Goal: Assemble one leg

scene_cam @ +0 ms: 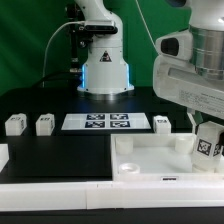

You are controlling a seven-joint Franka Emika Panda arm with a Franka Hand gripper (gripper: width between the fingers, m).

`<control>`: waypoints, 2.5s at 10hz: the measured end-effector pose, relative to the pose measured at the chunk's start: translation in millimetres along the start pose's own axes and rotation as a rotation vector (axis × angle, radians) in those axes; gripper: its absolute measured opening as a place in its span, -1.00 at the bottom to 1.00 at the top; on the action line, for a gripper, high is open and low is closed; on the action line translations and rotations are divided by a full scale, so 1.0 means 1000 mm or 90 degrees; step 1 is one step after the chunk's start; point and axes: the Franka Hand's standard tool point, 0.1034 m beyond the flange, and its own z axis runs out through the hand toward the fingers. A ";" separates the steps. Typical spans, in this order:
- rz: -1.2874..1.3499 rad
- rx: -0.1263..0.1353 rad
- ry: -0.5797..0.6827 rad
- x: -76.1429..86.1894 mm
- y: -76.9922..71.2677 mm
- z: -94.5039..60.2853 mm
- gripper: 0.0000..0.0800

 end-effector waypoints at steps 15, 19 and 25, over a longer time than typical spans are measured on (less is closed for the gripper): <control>-0.684 -0.010 0.002 0.003 0.003 0.000 0.62; -0.968 -0.020 0.005 0.008 0.004 0.000 0.62; -0.962 -0.022 0.007 0.011 0.006 0.000 -0.25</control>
Offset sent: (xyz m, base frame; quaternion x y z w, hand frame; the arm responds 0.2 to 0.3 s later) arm 0.0000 0.0000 0.0000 0.0000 0.0000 -0.0899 0.9960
